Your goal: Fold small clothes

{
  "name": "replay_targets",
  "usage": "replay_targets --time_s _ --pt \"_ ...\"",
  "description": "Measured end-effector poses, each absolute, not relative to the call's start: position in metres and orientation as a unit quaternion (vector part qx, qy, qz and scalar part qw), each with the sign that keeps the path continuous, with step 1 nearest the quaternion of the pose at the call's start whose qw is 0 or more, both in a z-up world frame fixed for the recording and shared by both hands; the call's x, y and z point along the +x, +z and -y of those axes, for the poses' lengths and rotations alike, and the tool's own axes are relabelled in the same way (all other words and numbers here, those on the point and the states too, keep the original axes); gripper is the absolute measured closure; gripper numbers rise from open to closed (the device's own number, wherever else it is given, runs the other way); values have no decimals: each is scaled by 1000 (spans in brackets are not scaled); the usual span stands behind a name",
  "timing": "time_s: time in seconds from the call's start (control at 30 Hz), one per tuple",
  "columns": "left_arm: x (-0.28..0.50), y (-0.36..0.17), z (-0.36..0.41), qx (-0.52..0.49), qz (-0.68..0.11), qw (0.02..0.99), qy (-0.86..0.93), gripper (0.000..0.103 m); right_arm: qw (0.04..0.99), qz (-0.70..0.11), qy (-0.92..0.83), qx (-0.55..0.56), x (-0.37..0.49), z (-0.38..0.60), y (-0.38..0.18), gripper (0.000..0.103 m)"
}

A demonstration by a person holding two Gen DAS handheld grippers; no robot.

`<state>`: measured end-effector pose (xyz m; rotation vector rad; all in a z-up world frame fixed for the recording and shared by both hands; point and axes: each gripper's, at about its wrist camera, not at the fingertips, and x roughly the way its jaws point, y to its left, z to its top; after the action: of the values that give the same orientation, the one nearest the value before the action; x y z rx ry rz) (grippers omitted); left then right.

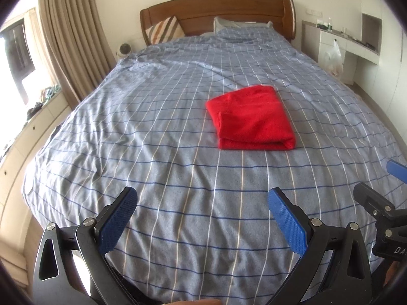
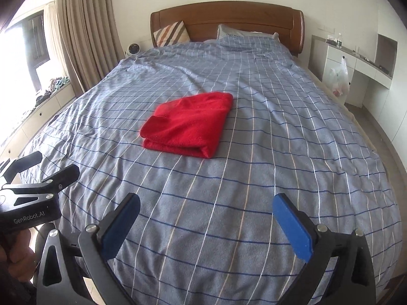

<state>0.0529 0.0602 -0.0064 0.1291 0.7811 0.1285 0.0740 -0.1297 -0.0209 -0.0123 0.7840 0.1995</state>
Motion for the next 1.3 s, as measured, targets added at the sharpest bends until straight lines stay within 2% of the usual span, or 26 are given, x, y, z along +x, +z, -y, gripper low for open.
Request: replay_targets --time_s 0.3,1.3 --pt "29 -1 -59 66 -378 921 68 0 928 -358 100 -39 47 114 11 1" --pt "22 19 -66 26 -377 923 76 0 928 -360 82 -49 39 116 25 1"
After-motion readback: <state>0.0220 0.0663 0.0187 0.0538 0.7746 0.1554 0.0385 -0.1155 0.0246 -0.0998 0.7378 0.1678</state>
